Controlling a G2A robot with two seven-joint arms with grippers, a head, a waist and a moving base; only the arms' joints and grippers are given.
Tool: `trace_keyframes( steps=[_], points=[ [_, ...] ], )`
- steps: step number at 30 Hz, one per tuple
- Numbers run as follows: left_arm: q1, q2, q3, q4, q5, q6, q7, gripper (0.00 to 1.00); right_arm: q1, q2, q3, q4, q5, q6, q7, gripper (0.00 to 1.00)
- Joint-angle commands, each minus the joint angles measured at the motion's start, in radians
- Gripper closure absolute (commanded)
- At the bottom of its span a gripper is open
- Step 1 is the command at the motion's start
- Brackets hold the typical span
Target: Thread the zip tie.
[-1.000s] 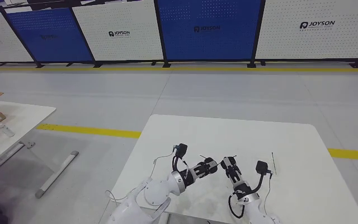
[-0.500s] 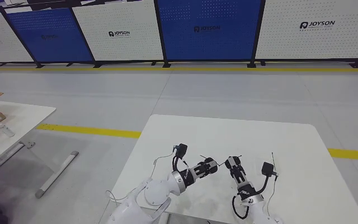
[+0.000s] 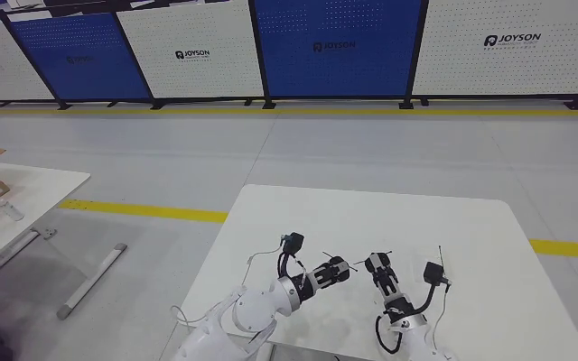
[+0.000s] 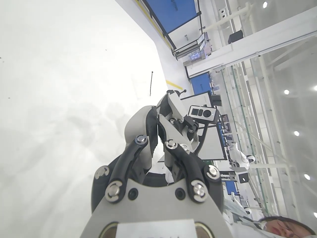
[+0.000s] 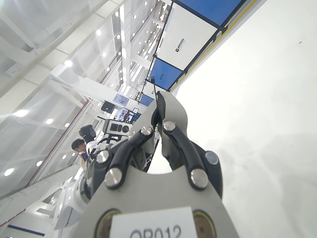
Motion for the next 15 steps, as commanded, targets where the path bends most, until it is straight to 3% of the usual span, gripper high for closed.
trace_keyframes(
  steps=[1, 9, 15],
  points=[
    [0.0, 0.0, 0.0, 0.0, 0.0, 0.0, 0.0, 1.0, 0.0, 0.0, 0.0, 0.0, 0.0, 0.0, 0.0, 1.0],
    [0.001, 0.0, 0.02, -0.004, 0.118, 0.028, 0.077, 1.0, -0.019, 0.002, 0.012, -0.015, -0.023, 0.024, -0.01, 1.0],
    [0.005, -0.001, 0.032, -0.012, 0.156, 0.048, 0.111, 1.0, -0.041, 0.002, 0.018, -0.04, -0.061, 0.063, -0.046, 1.0]
  ],
)
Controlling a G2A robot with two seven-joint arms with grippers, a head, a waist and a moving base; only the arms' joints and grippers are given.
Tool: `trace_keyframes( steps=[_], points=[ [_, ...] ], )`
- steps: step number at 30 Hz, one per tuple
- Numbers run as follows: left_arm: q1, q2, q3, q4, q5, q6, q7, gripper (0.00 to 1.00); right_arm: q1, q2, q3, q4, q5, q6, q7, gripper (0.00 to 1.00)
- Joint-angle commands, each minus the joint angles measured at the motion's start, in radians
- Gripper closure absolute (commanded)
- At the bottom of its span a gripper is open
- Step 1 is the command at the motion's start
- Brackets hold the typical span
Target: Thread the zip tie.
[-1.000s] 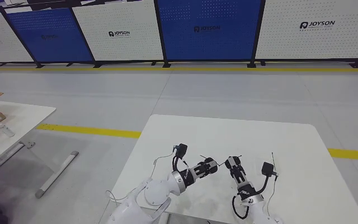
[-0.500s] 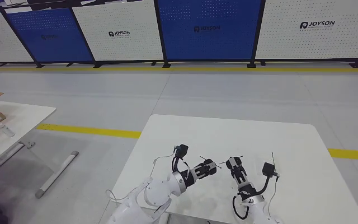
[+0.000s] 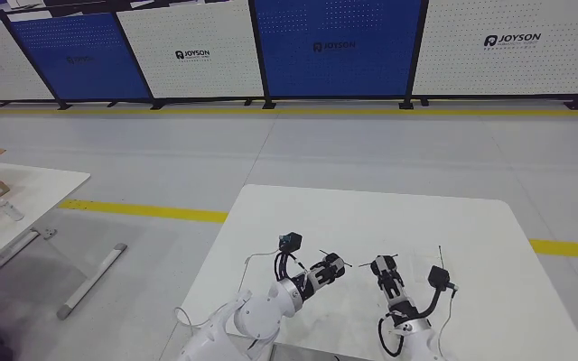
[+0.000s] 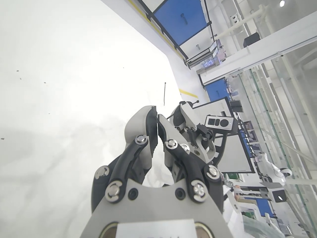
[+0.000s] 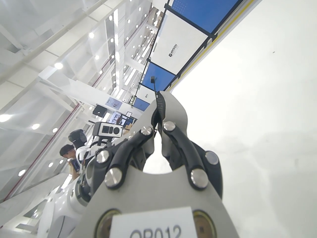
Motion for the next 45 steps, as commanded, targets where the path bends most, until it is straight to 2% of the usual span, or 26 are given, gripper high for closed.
trace_keyframes(
  steps=[1, 26, 34, 45],
  points=[
    [0.0, 0.0, 0.0, 0.0, -0.001, 0.0, -0.001, 1.0, -0.002, 0.0, 0.001, -0.004, -0.001, 0.004, -0.005, 1.0],
    [0.0, 0.0, 0.0, 0.0, -0.001, 0.0, -0.001, 1.0, 0.021, -0.008, -0.019, 0.009, -0.011, 0.019, 0.028, 1.0],
    [0.0, 0.0, 0.0, 0.0, -0.001, 0.0, -0.001, 1.0, 0.036, -0.012, -0.036, 0.011, -0.048, 0.058, 0.029, 1.0],
    [0.0, 0.0, 0.0, 0.0, -0.001, 0.0, -0.001, 1.0, 0.023, -0.013, -0.022, 0.003, -0.039, 0.034, 0.019, 1.0]
  ],
)
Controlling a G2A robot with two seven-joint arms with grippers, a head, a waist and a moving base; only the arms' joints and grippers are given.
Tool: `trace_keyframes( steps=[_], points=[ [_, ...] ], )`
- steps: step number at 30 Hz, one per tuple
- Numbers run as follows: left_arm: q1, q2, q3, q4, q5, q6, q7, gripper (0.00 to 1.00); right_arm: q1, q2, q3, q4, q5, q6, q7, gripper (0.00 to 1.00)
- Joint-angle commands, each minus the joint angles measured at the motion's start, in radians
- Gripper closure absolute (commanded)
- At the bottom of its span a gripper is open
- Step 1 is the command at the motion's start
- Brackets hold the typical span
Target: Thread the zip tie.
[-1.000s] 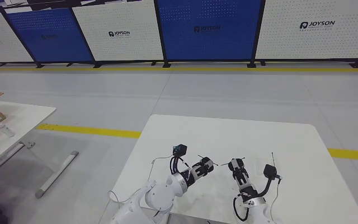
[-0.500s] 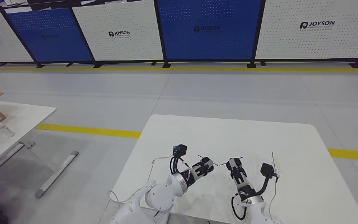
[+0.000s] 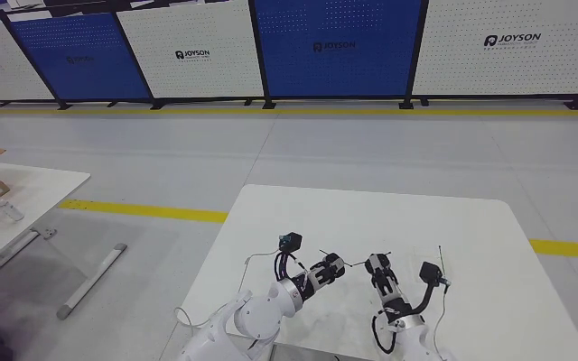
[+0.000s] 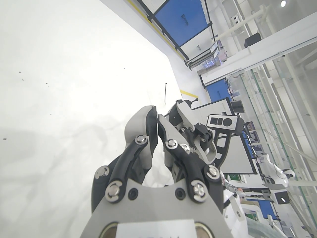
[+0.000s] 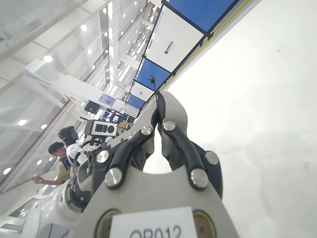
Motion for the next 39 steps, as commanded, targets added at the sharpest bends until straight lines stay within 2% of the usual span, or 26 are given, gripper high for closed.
trace_keyframes(
  steps=[1, 20, 39],
  points=[
    [0.0, 0.0, 0.0, 0.0, 0.0, 0.0, 0.0, 1.0, -0.002, 0.0, 0.002, -0.001, 0.003, -0.004, 0.003, 1.0],
    [0.0, 0.0, 0.0, 0.0, 0.0, 0.0, 0.0, 1.0, 0.017, -0.006, -0.008, 0.016, -0.001, 0.016, 0.032, 1.0],
    [0.0, 0.0, 0.0, 0.0, 0.0, 0.0, 0.0, 1.0, 0.023, -0.01, -0.019, 0.03, 0.017, -0.001, 0.037, 1.0]
  ],
)
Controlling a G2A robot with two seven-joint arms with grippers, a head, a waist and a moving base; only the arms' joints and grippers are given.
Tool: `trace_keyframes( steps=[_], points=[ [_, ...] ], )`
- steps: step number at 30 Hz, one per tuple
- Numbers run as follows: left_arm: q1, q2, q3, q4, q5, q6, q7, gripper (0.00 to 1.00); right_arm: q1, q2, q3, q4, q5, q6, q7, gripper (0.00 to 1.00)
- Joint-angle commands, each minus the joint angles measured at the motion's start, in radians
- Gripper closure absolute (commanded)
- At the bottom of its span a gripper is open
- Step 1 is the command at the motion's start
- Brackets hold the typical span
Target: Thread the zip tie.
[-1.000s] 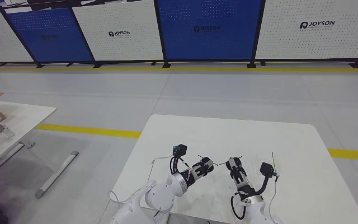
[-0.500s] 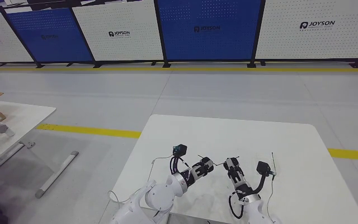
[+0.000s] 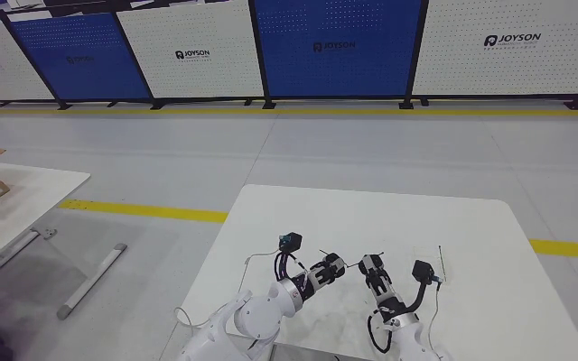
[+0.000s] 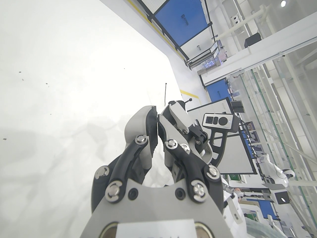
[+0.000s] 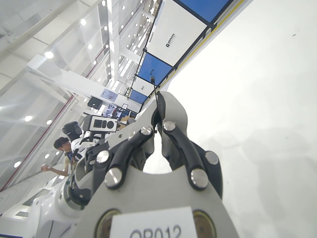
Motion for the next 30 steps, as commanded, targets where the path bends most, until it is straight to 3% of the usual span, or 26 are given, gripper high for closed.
trace_keyframes(
  steps=[1, 8, 16, 24, 30],
  points=[
    [0.0, 0.0, 0.001, 0.0, -0.002, -0.003, 0.003, 1.0, 0.0, 0.0, 0.0, 0.0, 0.0, 0.0, 0.0, 1.0],
    [-0.001, -0.008, 0.003, 0.016, -0.07, -0.069, 0.037, 1.0, -0.006, -0.001, 0.007, -0.001, 0.024, -0.018, -0.013, 1.0],
    [0.004, -0.008, -0.001, 0.015, -0.097, -0.086, 0.026, 1.0, -0.006, -0.005, 0.011, 0.015, 0.08, -0.074, -0.029, 1.0],
    [0.004, -0.01, 0.003, 0.017, -0.125, -0.109, 0.022, 1.0, 0.011, -0.008, 0.0, 0.021, 0.062, -0.054, -0.004, 1.0],
    [0.0, -0.011, 0.008, 0.023, -0.126, -0.11, 0.018, 1.0, 0.001, -0.008, 0.009, 0.019, 0.066, -0.072, -0.025, 1.0]
  ],
)
